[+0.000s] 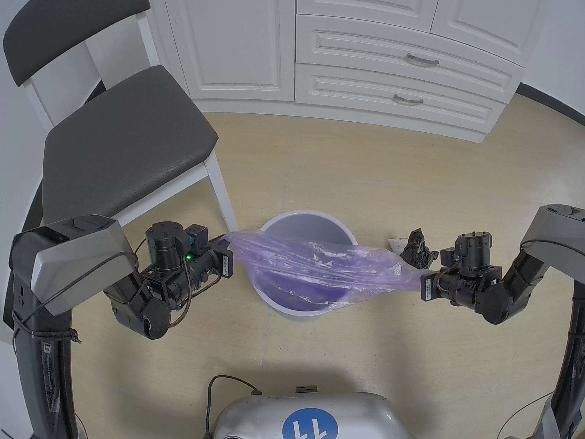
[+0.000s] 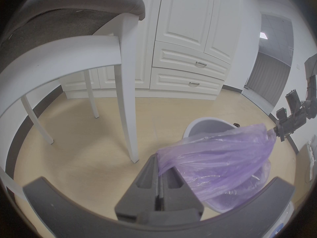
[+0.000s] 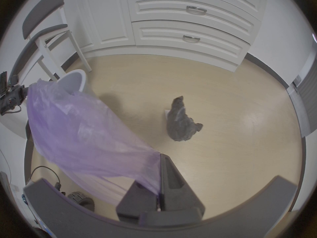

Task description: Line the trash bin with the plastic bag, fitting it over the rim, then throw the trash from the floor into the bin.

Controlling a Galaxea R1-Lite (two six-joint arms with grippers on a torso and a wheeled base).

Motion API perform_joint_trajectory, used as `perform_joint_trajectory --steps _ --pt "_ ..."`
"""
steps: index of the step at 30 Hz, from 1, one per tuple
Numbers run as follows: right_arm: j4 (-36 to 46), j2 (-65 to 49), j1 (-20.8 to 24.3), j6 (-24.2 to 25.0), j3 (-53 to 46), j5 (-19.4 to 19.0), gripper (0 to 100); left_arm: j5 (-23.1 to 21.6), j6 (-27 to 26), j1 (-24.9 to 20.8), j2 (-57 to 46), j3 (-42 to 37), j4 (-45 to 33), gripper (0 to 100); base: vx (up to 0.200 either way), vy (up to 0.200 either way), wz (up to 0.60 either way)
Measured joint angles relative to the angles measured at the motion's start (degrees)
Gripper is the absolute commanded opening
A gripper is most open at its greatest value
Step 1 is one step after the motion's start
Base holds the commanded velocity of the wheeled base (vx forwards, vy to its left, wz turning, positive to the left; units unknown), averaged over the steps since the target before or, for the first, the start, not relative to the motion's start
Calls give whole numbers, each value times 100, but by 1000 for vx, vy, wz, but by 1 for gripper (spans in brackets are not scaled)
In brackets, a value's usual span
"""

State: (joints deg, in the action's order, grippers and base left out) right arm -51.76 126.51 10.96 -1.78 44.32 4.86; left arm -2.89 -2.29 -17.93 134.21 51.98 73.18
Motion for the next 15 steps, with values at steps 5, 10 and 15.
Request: perform_joint_trajectory --steps 5,10,15 --pt "-569 110 171 123 40 28 0 -15 20 35 90 118 61 0 0 0 0" --pt "-1036 194 371 333 38 77 0 -1 44 127 127 243 74 0 0 0 0" --pt "-1165 105 616 758 79 246 0 18 129 193 61 339 160 0 0 0 0"
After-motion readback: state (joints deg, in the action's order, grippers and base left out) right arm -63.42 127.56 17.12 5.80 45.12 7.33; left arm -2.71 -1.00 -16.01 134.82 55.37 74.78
